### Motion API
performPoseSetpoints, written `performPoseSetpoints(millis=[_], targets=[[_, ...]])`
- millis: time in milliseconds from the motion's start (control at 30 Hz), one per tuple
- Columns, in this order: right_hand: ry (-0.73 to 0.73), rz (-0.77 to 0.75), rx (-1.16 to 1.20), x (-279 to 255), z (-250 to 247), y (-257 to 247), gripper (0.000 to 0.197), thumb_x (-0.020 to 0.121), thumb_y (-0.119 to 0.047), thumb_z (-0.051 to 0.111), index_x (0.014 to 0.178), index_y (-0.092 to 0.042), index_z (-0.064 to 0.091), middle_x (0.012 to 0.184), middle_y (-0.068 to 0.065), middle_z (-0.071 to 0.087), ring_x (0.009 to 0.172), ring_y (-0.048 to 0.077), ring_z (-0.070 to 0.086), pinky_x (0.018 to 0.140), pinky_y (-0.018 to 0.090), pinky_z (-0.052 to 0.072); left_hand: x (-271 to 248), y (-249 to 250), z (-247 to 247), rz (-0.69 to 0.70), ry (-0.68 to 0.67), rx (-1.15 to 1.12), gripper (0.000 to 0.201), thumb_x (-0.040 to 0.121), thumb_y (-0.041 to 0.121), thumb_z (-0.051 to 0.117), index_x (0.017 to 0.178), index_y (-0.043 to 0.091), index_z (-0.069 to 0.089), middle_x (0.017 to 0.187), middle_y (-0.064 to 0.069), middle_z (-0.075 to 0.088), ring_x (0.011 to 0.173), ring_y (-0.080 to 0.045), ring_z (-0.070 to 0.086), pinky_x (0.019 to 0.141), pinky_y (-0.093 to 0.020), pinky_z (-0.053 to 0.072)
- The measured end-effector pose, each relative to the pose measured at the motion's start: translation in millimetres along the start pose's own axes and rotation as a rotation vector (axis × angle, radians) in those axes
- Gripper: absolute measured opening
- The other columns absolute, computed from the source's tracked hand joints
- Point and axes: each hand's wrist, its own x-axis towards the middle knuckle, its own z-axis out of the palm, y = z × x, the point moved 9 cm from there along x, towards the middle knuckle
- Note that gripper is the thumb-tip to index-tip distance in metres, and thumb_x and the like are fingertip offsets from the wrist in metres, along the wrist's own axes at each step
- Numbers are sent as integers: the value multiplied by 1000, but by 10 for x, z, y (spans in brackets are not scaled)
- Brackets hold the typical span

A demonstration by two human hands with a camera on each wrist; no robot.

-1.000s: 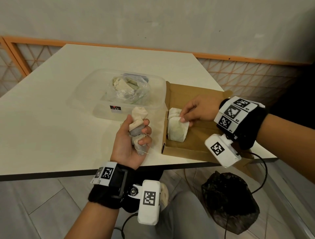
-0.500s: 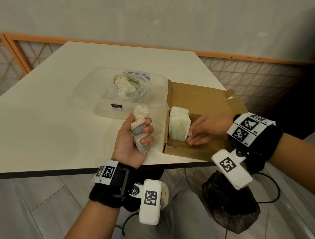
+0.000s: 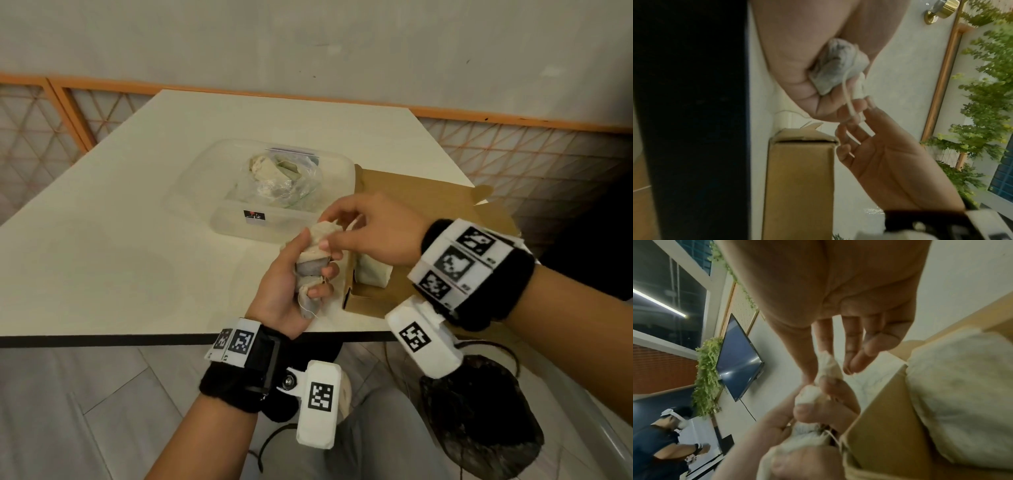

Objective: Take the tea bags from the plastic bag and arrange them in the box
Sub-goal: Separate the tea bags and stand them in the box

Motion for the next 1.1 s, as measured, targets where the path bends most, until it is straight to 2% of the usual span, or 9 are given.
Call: performPoseSetpoints(millis=[100, 200, 333, 433, 467, 600, 767, 967, 1100], targets=[[103, -10, 152, 97, -84, 18, 2, 82, -21, 68, 82, -22, 68, 78, -11, 63, 72, 0, 55, 71, 13, 44, -12, 18, -11, 9, 35, 17, 27, 90, 35, 49, 97, 11, 58, 76, -8, 61, 51, -8, 50, 32, -12, 31], [154, 23, 161, 131, -276, 136, 2, 81, -20, 69, 83, -22, 69, 79, -9, 65, 76, 6, 58, 72, 19, 46, -22, 8, -24, -20, 45, -63, 22, 82, 26, 54, 94, 8, 58, 81, -13, 64, 52, -11, 52, 32, -13, 30], [280, 18, 134, 63, -577, 242, 13, 81, -19, 69, 73, -27, 64, 77, -5, 65, 74, 10, 58, 75, 27, 49, 2, -24, -71, -39, 67, -81, 41, 80, 16, 51, 119, 7, 43, 76, -10, 69, 53, -7, 56, 32, -13, 31], [282, 0, 117, 25, -601, 242, 18, 81, -19, 68, 70, -30, 62, 74, -8, 63, 74, 10, 57, 74, 25, 48, 5, 13, -65, 11, 76, -18, 6, 78, 12, 57, 82, 14, 53, 96, -11, 71, 61, -5, 59, 33, -10, 28], [285, -12, 87, 15, -584, 223, 16, 82, -20, 68, 70, -30, 62, 73, -9, 61, 72, 8, 56, 73, 22, 46, 3, 17, -67, 19, 82, 0, 7, 78, 12, 58, 77, 16, 53, 99, -11, 70, 63, -6, 59, 34, -9, 28], [385, -128, -107, -38, -487, -28, 8, 86, -22, 62, 88, -18, 70, 72, -10, 58, 66, 3, 50, 63, 13, 38, 1, -10, -76, -2, 97, -27, 12, 90, 24, 52, 87, 12, 56, 89, -14, 68, 57, -9, 59, 32, -11, 31], [232, -260, -336, 21, -129, -363, 20, 92, -19, 51, 98, -11, 68, 90, 2, 67, 73, 11, 52, 72, 19, 34, -26, -70, 1, -93, 42, -58, 48, 91, 50, 43, 105, 7, 58, 85, -14, 68, 62, -13, 64, 34, -10, 31], [-38, -148, -420, 29, 195, -267, 22, 86, -28, 62, 93, -9, 71, 82, 6, 70, 77, 17, 64, 73, 30, 52, 14, -67, -41, -83, 29, -78, 53, 94, 51, 41, 81, 6, 66, 60, -2, 50, 55, -11, 49, 32, -13, 30], [-35, -124, -414, 46, 153, -232, 16, 86, -16, 59, 94, -7, 70, 82, 7, 69, 75, 17, 62, 66, 26, 50, 9, -47, 19, -49, -27, 3, 52, 91, 51, 43, 84, 7, 69, 70, -6, 57, 61, -11, 51, 32, -12, 31]])
